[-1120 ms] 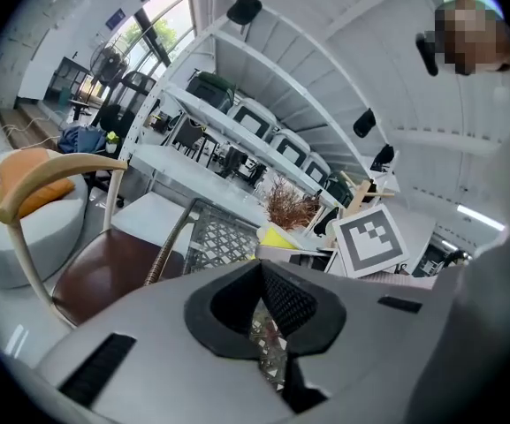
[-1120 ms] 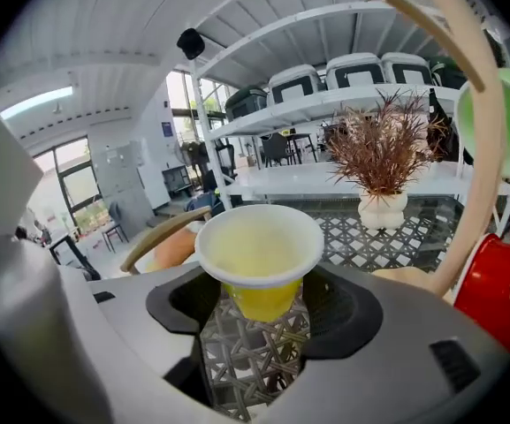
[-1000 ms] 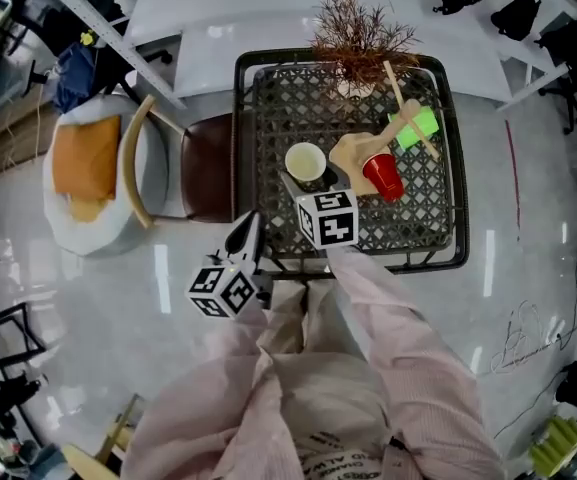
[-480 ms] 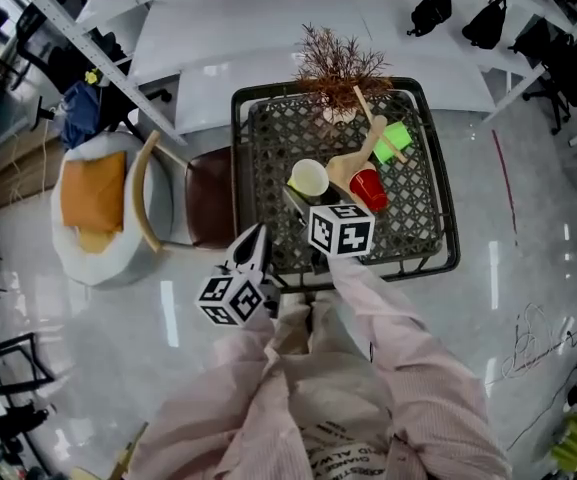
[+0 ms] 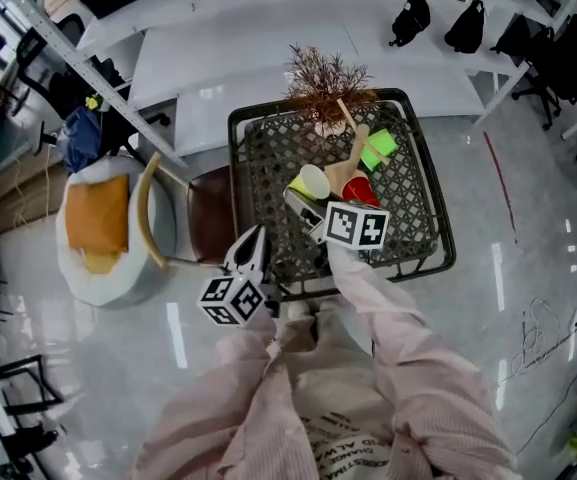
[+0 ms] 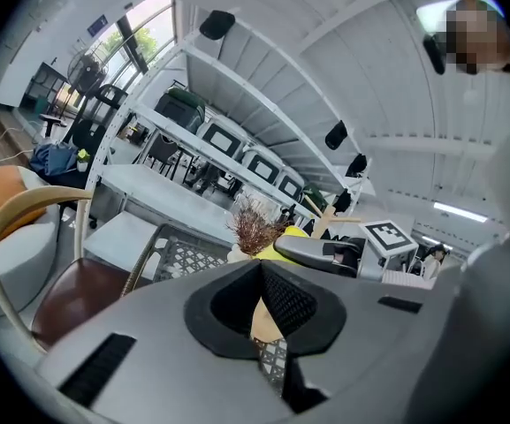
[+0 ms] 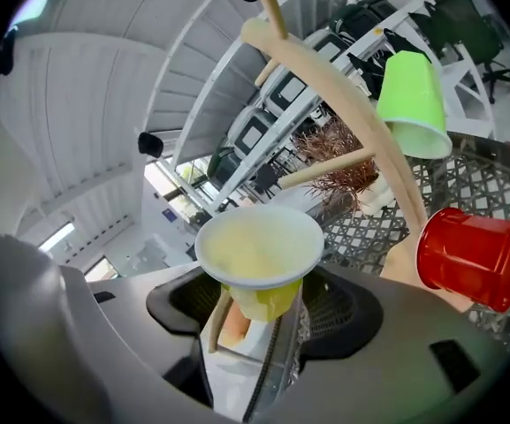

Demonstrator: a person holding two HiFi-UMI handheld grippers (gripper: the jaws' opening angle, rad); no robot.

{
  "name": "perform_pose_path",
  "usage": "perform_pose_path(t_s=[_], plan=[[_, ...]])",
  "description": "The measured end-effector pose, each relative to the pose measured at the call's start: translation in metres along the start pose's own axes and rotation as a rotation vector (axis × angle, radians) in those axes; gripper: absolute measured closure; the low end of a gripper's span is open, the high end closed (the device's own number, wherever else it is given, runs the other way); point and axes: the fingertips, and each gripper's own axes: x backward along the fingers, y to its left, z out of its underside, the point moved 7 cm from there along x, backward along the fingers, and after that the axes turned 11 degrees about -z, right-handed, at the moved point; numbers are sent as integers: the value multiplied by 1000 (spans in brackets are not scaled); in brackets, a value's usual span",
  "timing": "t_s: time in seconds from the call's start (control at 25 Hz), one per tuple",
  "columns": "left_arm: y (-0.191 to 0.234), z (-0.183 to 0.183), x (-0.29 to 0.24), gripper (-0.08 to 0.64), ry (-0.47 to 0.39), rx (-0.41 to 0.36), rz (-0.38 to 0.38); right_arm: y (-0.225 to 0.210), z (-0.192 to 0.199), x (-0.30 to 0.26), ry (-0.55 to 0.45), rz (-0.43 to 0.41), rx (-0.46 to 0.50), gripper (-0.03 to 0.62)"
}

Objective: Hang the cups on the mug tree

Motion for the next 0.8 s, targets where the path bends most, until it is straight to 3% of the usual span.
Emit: perform_pose_path(t_s=[0.8], plan=[[-24,-22,-21,561,-6,-66,73,-11,-25,10,-125,-138,-335,310]])
